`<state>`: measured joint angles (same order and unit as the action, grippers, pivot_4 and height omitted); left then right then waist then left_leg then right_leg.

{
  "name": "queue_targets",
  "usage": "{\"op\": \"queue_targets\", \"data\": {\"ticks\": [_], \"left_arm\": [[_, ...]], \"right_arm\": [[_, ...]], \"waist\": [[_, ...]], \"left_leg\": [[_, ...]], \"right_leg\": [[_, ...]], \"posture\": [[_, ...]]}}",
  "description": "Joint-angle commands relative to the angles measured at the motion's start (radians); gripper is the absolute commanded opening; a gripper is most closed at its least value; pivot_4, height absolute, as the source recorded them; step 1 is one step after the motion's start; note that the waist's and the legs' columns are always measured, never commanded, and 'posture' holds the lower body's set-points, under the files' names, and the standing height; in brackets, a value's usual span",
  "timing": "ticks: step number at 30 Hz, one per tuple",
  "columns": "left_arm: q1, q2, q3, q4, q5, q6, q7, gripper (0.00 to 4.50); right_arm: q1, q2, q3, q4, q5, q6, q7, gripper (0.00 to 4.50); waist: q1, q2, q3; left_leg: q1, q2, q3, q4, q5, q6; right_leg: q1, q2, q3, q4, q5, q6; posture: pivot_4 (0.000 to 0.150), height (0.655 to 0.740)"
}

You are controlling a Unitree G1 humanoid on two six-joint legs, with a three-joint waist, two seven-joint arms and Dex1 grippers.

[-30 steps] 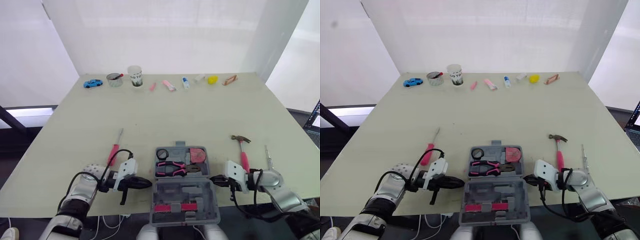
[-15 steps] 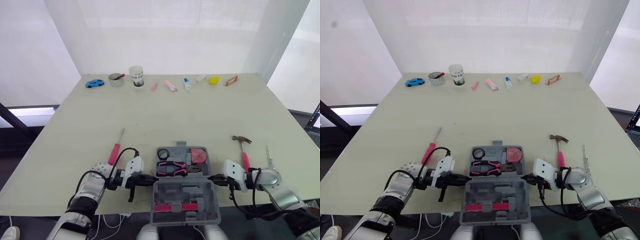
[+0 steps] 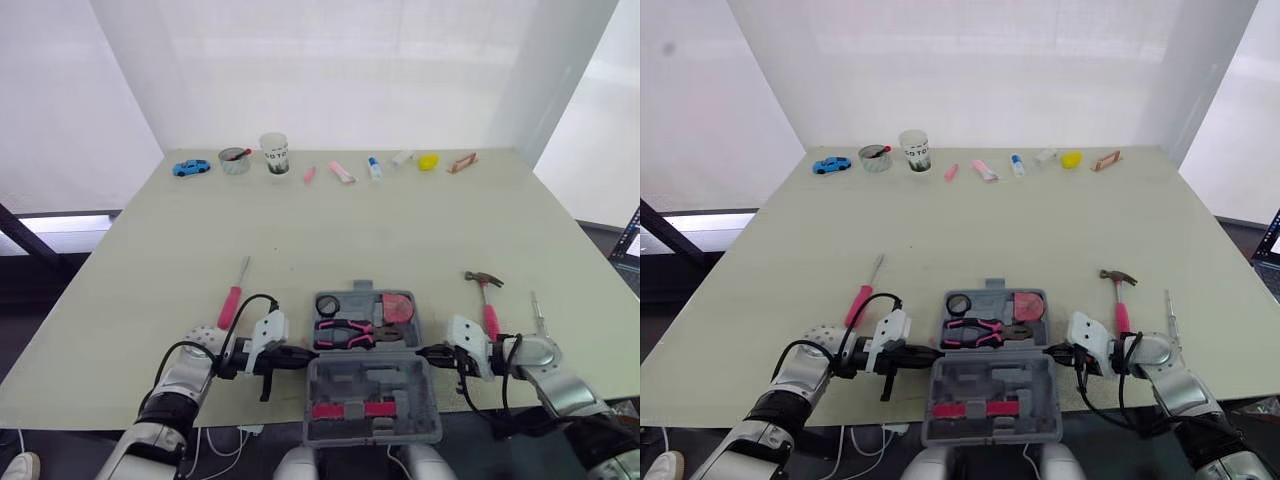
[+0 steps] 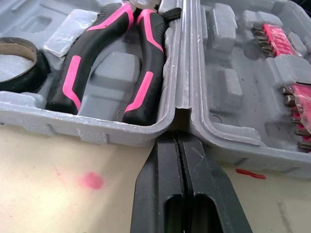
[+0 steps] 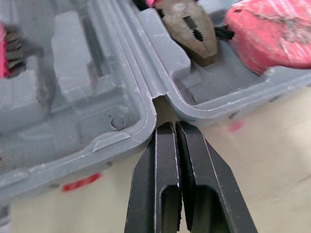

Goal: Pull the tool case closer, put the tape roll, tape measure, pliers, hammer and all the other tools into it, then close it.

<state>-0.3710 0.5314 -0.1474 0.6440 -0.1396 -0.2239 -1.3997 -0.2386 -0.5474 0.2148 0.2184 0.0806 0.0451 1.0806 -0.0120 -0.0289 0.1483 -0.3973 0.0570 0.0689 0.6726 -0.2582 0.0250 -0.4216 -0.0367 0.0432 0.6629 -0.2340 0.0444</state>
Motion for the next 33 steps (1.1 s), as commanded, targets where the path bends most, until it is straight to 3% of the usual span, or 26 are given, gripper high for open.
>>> {"op": "queue_targets", "data": {"ticks": [1, 33], "left_arm": [[-0.048, -0.029, -0.006, 0.032, 0.013, -0.015, 0.026, 0.02], [-0.213, -0.076, 0.029, 0.278, 0.066, -0.126, 0.096, 0.02]], "right_arm": [[-0.048, 0.032, -0.008, -0.013, 0.031, -0.019, 0.0, 0.13], [-0.192, 0.124, -0.016, 0.242, -0.041, -0.119, -0.023, 0.13]], "waist": [[0.001, 0.0, 0.0], [-0.002, 0.0, 0.0]], "left_leg": [[0.0, 0.0, 0.0, 0.0, 0.0, 0.0], [-0.001, 0.0, -0.001, 0.0, 0.0, 0.0]], "right_leg": [[0.0, 0.0, 0.0, 0.0, 0.0, 0.0], [0.0, 0.001, 0.0, -0.001, 0.002, 0.003]], "posture": [[0.15, 0.74], [0.15, 0.74]]}}
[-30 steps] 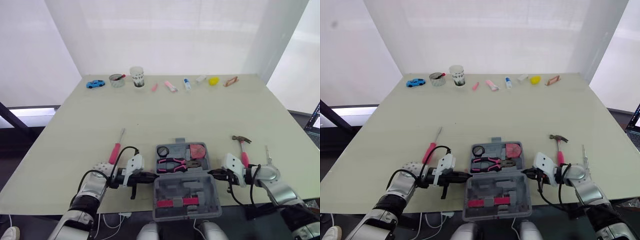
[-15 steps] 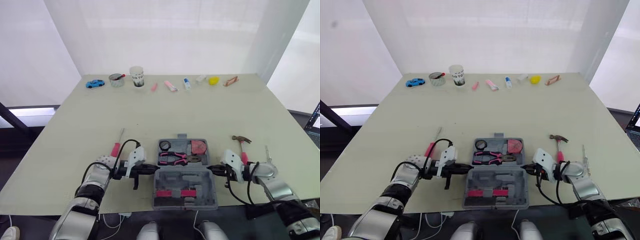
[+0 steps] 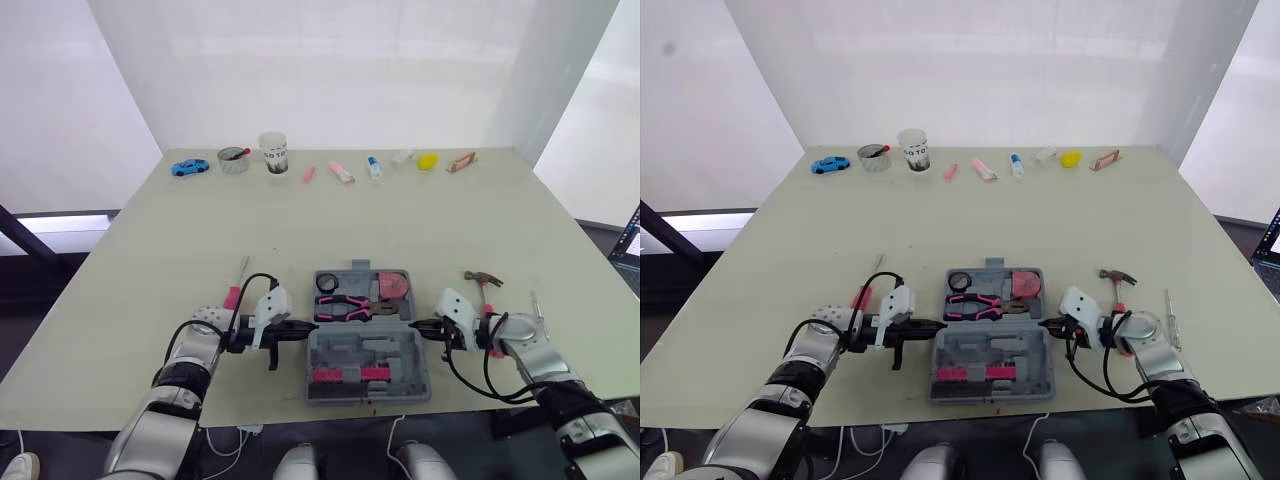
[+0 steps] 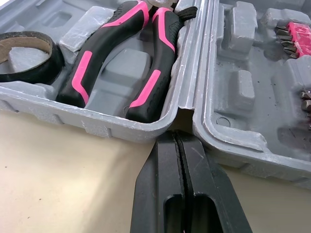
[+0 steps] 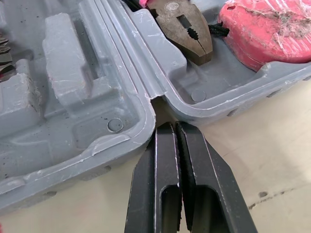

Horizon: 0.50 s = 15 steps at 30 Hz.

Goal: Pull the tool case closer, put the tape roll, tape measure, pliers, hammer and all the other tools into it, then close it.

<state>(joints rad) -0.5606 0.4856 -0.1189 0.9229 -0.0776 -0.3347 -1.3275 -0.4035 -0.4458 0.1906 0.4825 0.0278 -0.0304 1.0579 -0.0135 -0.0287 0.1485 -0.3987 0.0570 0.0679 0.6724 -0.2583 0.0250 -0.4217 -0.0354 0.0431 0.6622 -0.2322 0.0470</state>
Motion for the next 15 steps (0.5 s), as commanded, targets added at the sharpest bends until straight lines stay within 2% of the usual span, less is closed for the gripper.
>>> {"op": "queue_targets", "data": {"ticks": [1, 15], "left_arm": [[-0.024, -0.033, 0.001, 0.001, 0.004, -0.016, 0.026, 0.02], [-0.056, -0.056, 0.006, 0.057, 0.021, -0.015, 0.035, 0.02]], "right_arm": [[-0.028, 0.022, 0.007, -0.018, 0.01, -0.047, -0.001, 0.13], [-0.023, 0.024, 0.001, -0.001, 0.006, -0.063, -0.012, 0.13]], "waist": [[0.0, 0.0, 0.0], [0.0, 0.0, 0.0]], "left_leg": [[0.0, 0.0, 0.0, 0.0, 0.0, 0.0], [0.0, 0.0, 0.0, 0.0, 0.0, 0.0]], "right_leg": [[0.0, 0.0, 0.0, 0.0, 0.0, 0.0], [0.0, 0.0, 0.0, 0.0, 0.0, 0.0]], "posture": [[0.15, 0.74], [0.15, 0.74]]}}
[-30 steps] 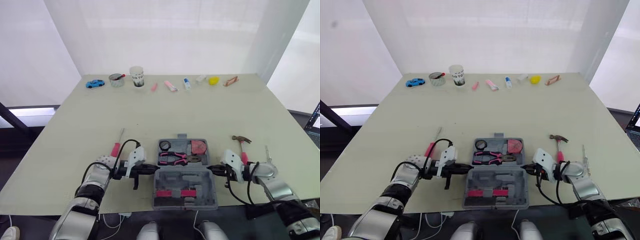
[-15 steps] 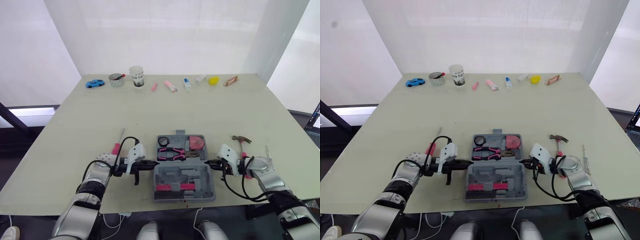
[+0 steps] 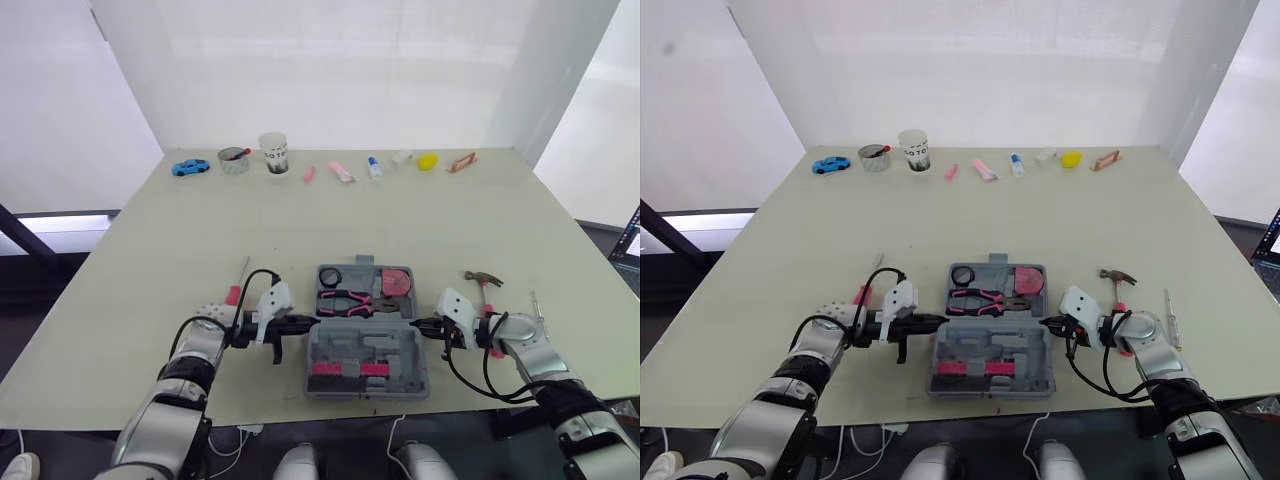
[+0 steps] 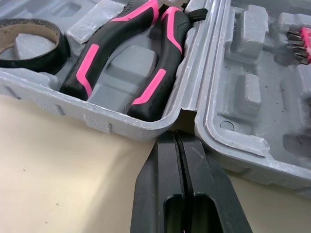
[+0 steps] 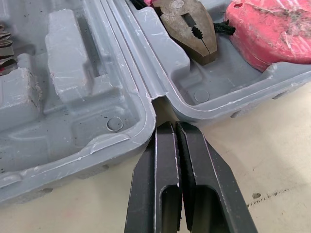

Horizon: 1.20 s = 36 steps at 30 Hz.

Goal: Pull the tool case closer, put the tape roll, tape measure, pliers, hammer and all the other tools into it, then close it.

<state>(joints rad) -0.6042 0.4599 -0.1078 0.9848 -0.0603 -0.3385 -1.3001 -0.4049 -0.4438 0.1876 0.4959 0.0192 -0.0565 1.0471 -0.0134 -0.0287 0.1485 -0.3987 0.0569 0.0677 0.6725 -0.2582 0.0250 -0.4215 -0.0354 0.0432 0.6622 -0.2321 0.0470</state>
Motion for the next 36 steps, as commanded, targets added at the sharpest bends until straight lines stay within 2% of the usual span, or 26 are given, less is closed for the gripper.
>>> {"op": "queue_targets", "data": {"ticks": [1, 36], "left_arm": [[-0.01, -0.033, -0.006, -0.006, 0.004, -0.01, 0.005, 0.02], [0.022, -0.041, -0.012, -0.028, 0.006, 0.004, -0.027, 0.02]], "right_arm": [[-0.023, 0.022, 0.003, -0.012, 0.015, -0.039, -0.002, 0.13], [-0.044, 0.041, -0.004, 0.057, -0.017, -0.12, -0.051, 0.13]], "waist": [[0.0, 0.0, 0.0], [-0.001, 0.0, 0.0]], "left_leg": [[0.0, 0.0, 0.0, 0.0, 0.0, 0.0], [0.0, 0.0, 0.0, 0.0, 0.0, 0.0]], "right_leg": [[0.0, 0.0, 0.0, 0.0, 0.0, 0.0], [0.0, 0.0, 0.0, 0.0, 0.0, 0.0]], "posture": [[0.15, 0.74], [0.15, 0.74]]}}
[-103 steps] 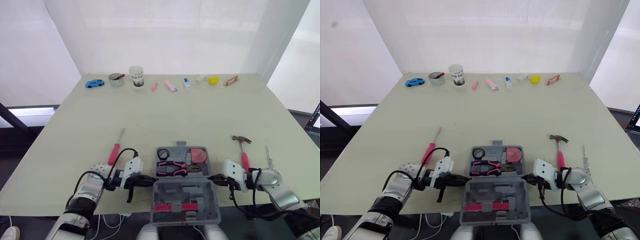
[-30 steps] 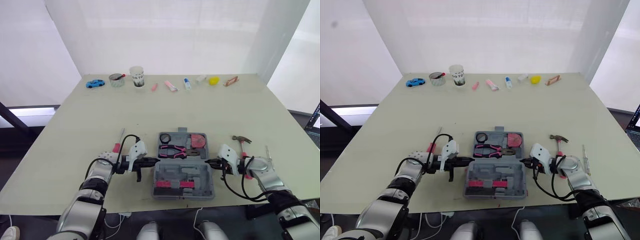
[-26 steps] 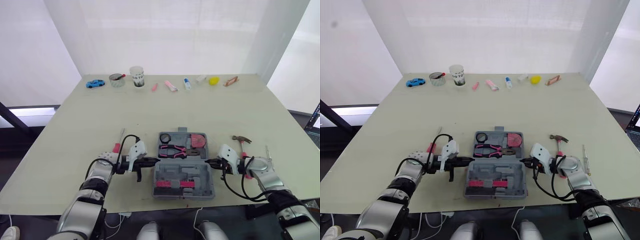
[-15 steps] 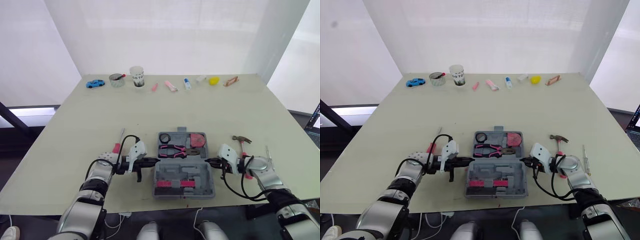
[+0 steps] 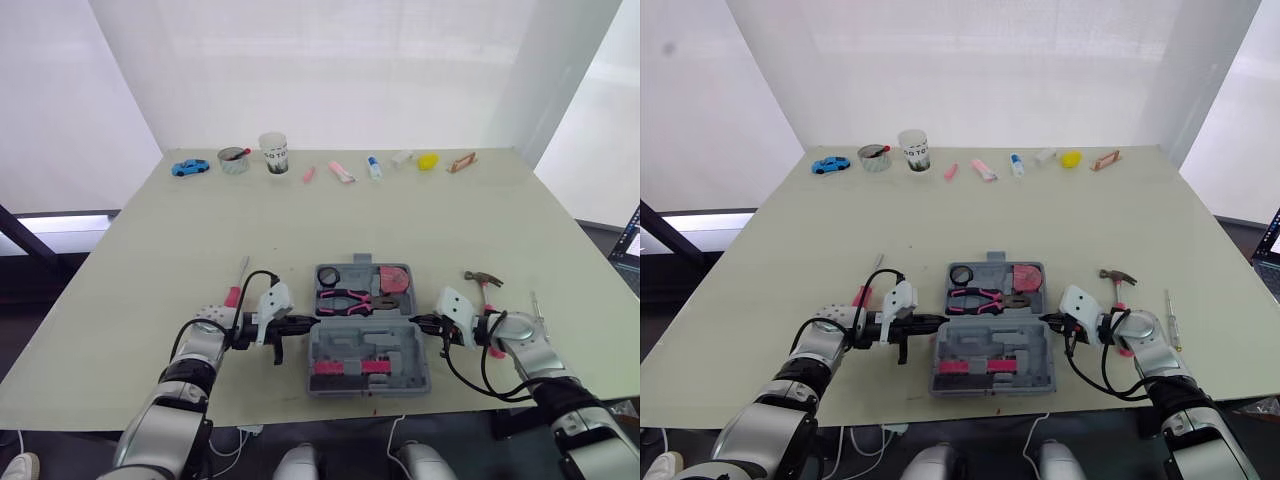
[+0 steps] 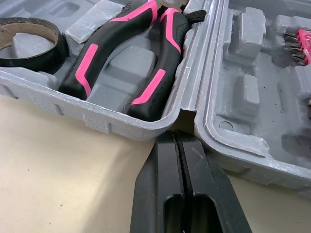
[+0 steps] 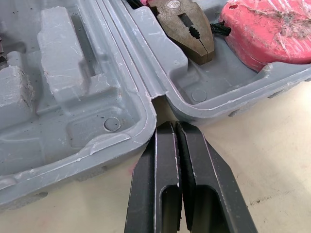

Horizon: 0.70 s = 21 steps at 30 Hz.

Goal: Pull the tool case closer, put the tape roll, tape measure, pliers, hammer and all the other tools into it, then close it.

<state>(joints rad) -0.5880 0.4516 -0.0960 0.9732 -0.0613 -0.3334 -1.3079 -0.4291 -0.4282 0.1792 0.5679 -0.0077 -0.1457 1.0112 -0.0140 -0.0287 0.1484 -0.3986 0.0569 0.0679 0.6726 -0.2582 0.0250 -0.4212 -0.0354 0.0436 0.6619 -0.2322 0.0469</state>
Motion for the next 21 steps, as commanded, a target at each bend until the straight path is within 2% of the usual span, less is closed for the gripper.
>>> {"op": "queue_targets", "data": {"ticks": [1, 21], "left_arm": [[0.006, -0.032, -0.023, -0.016, 0.007, -0.001, -0.02, 0.02], [0.007, -0.03, -0.021, -0.008, 0.014, -0.003, -0.019, 0.02]], "right_arm": [[-0.021, 0.026, 0.004, -0.015, 0.009, -0.032, -0.016, 0.13], [-0.026, 0.034, 0.001, 0.001, 0.003, -0.063, -0.042, 0.13]], "waist": [[0.0, 0.0, 0.0], [-0.001, 0.0, 0.0]], "left_leg": [[0.0, 0.0, 0.0, 0.0, 0.0, 0.0], [0.0, 0.0, 0.0, 0.0, 0.0, 0.0]], "right_leg": [[0.0, 0.0, 0.0, 0.0, 0.0, 0.0], [0.0, 0.0, 0.0, 0.0, 0.0, 0.0]], "posture": [[0.15, 0.74], [0.15, 0.74]]}}
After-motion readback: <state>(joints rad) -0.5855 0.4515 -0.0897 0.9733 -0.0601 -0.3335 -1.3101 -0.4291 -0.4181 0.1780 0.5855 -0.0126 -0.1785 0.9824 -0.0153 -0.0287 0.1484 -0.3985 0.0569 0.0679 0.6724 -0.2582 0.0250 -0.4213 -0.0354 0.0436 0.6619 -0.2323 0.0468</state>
